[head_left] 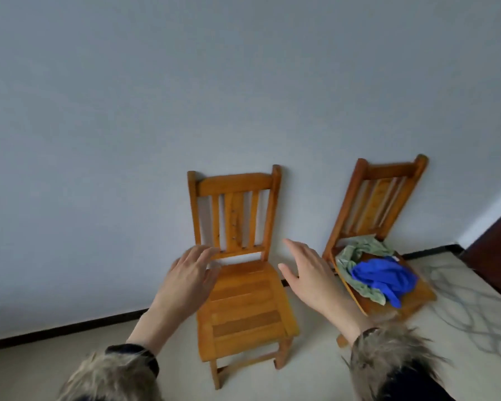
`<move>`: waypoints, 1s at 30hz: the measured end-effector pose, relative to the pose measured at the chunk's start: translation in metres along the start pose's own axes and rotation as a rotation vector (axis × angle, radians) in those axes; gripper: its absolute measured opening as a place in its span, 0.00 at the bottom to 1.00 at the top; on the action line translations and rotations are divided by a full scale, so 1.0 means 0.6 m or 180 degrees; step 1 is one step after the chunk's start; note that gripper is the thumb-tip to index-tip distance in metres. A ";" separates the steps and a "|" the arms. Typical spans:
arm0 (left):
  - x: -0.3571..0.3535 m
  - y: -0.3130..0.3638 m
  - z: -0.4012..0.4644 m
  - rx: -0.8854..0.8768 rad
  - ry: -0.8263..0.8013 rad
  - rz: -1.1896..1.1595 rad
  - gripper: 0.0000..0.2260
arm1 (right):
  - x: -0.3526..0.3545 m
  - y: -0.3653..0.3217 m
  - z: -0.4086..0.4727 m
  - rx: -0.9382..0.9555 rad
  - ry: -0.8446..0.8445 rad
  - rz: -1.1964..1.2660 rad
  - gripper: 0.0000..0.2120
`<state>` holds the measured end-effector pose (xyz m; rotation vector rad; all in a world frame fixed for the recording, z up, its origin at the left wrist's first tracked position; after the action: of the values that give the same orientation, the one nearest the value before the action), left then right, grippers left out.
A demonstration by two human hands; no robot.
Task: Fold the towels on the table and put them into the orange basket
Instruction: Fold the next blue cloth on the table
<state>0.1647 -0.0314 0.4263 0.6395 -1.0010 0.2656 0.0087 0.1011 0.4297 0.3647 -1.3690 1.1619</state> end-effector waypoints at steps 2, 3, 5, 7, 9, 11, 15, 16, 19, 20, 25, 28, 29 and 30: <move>-0.052 0.056 0.047 -0.0266 -0.0106 -0.0084 0.16 | 0.024 0.081 0.004 -0.0279 0.0097 -0.0100 0.25; -0.078 0.082 0.068 -0.0367 -0.0154 -0.0139 0.17 | 0.033 0.119 0.006 -0.0403 0.0139 -0.0153 0.25; -0.135 0.125 0.108 -0.0501 -0.0318 -0.0239 0.17 | 0.044 0.188 0.011 -0.0625 0.0204 -0.0216 0.25; -0.197 0.160 0.148 -0.0613 -0.0491 -0.0285 0.18 | 0.052 0.253 0.024 -0.0815 0.0240 -0.0274 0.25; -0.256 0.189 0.186 -0.0691 -0.0665 -0.0362 0.18 | 0.060 0.316 0.042 -0.1009 0.0288 -0.0294 0.25; -0.316 0.210 0.226 -0.0751 -0.0868 -0.0420 0.18 | 0.066 0.381 0.061 -0.1295 0.0311 -0.0290 0.25; -0.424 0.260 0.311 -0.0816 -0.1258 -0.0527 0.18 | 0.073 0.508 0.080 -0.1849 0.0182 -0.0251 0.24; -0.451 0.279 0.331 -0.0856 -0.1350 -0.0545 0.18 | 0.077 0.539 0.082 -0.1970 0.0194 -0.0219 0.24; -0.529 0.348 0.371 -0.1010 -0.1611 -0.0633 0.17 | 0.088 0.624 0.086 -0.2280 0.0225 -0.0172 0.24; -0.555 0.372 0.376 -0.1063 -0.1714 -0.0679 0.17 | 0.087 0.650 0.086 -0.2364 0.0204 -0.0155 0.25; -0.715 0.455 0.382 -0.0958 -0.2400 -0.0792 0.18 | 0.068 0.792 0.094 -0.2649 0.0088 -0.0026 0.25; -0.824 0.481 0.380 -0.0622 -0.2704 -0.0787 0.19 | 0.035 0.889 0.108 -0.2667 -0.0117 0.0068 0.25; -0.859 0.491 0.381 -0.0495 -0.2743 -0.0775 0.18 | 0.021 0.922 0.116 -0.2629 -0.0197 0.0099 0.24; -0.893 0.497 0.383 -0.0315 -0.2753 -0.0754 0.18 | 0.006 0.954 0.127 -0.2573 -0.0266 0.0141 0.24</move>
<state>-0.4231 0.1052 0.1716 0.7909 -1.7310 -0.3043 -0.4925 0.2968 0.2206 -0.2021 -1.7957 0.5495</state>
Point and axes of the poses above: each hand's wrist, its own z-axis towards the middle knuckle, its own x-axis out of the back of the hand, y = z × x, the point moved 9 cm from there along z, towards the middle knuckle, and after that the axes turned 10 degrees about y, right-handed, at the moved point
